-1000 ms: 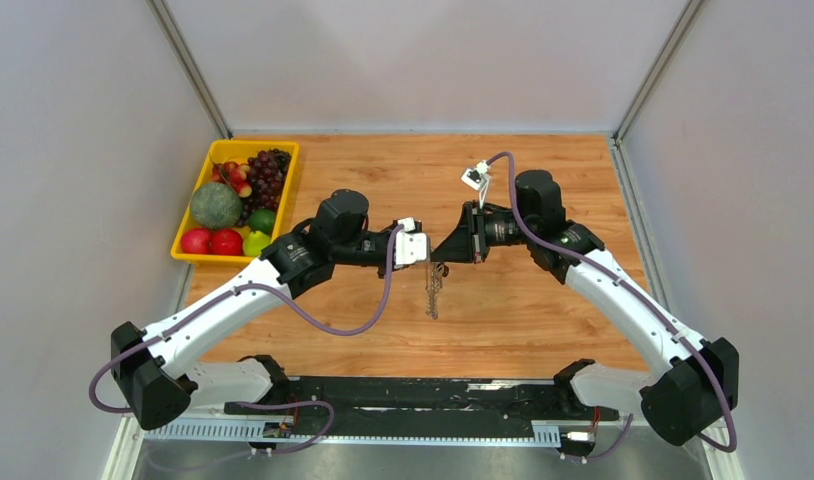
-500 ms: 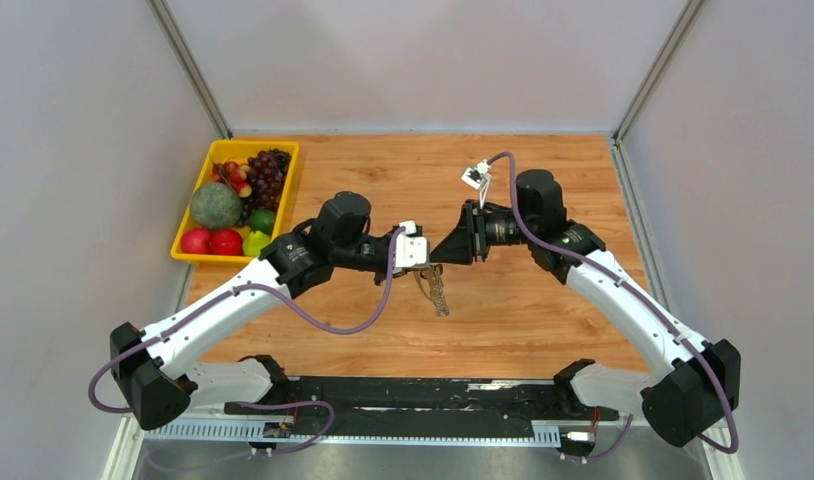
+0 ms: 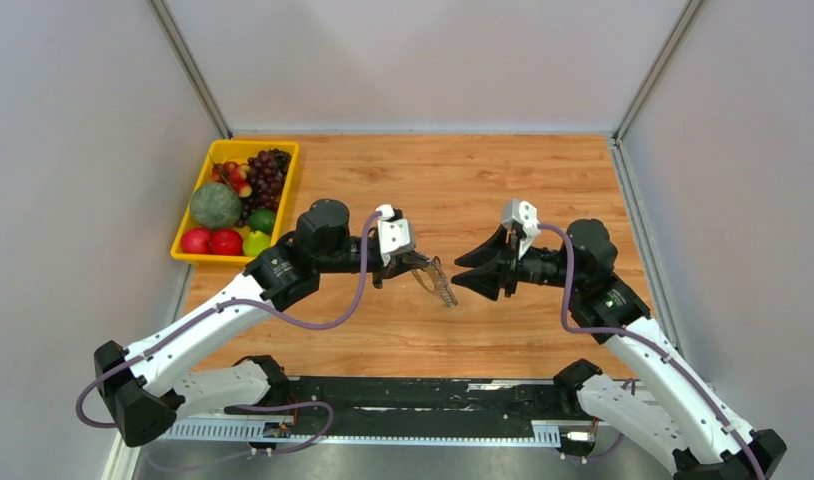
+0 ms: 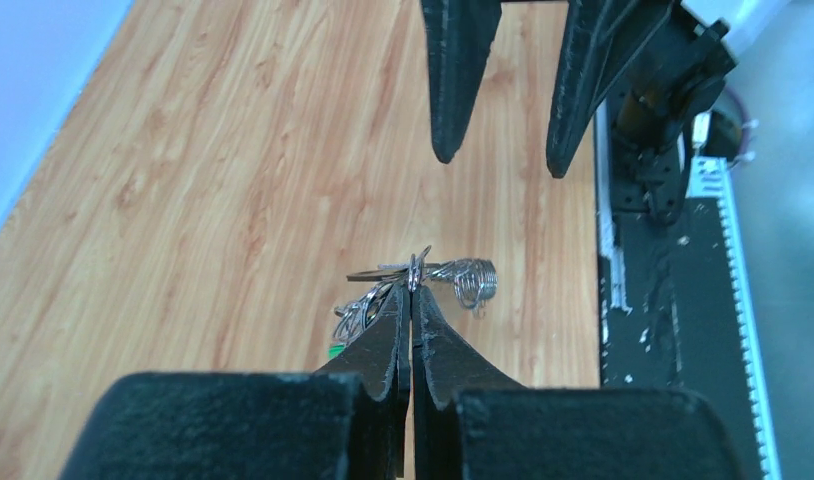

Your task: Remove the keys from the keyring

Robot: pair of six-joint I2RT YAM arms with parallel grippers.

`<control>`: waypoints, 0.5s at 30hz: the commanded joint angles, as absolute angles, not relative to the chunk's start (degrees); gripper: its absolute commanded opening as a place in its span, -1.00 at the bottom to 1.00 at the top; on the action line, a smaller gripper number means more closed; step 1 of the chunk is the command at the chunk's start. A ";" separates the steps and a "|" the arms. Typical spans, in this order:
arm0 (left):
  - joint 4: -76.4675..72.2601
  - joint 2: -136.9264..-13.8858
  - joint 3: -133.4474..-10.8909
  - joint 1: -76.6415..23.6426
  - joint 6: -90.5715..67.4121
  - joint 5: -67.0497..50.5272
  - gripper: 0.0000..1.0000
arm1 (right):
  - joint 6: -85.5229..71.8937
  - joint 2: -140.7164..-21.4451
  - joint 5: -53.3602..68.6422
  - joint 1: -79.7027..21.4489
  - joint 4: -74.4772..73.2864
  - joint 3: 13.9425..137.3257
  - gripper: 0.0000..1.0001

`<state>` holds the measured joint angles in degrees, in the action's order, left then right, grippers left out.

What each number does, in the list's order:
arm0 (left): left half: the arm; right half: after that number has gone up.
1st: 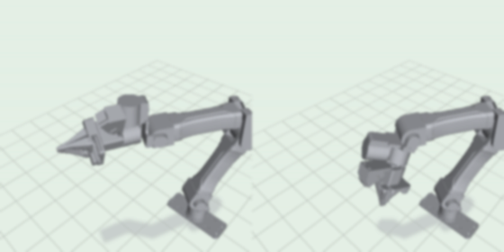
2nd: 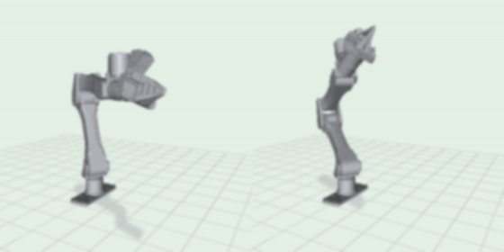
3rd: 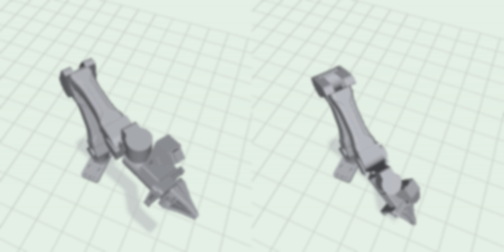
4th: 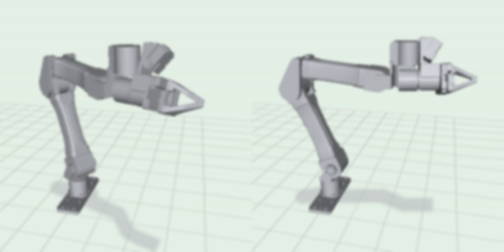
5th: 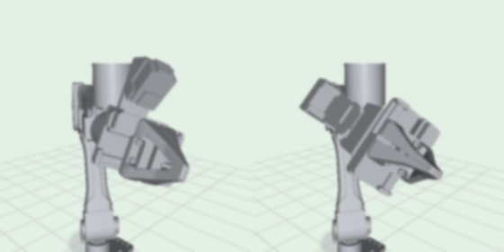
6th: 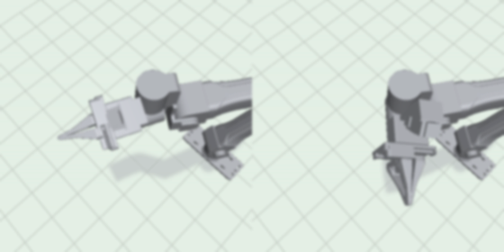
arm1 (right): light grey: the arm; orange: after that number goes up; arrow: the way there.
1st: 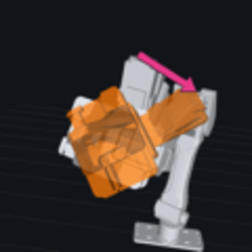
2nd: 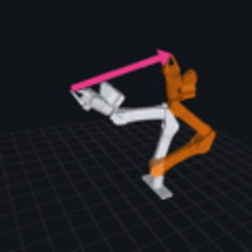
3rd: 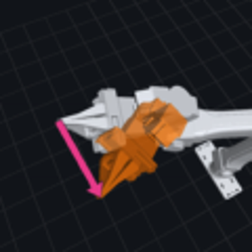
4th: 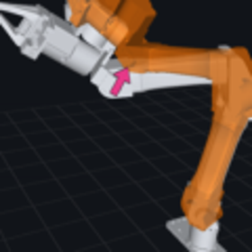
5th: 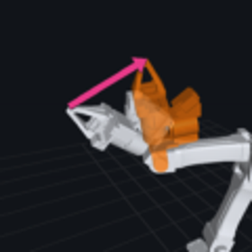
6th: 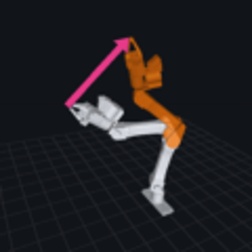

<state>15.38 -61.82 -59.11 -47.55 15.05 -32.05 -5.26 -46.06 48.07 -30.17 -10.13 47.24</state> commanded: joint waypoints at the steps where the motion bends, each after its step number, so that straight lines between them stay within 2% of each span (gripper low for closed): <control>1: 2.45 -58.27 -55.92 -47.63 6.51 -35.64 -1.00 | 2.73 -41.95 47.53 -32.00 1.76 42.69 -0.17; 8: -6.63 -55.44 -51.34 -47.64 4.47 -39.04 -1.00 | 8.70 -41.86 43.28 -36.26 5.26 42.23 -0.28; 11: -7.90 -55.14 -50.65 -47.64 4.37 -40.85 -1.00 | 10.84 -43.13 42.86 -38.38 5.23 43.15 -0.39; 15: -8.78 -55.11 -50.35 -47.63 4.35 -43.04 -1.00 | 12.29 -44.73 41.60 -40.77 5.19 44.02 -0.40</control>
<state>-2.57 -56.29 -50.30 -47.55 5.54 -38.79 8.25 -43.53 43.38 -38.81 2.28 41.71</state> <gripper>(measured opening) 0.006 0.303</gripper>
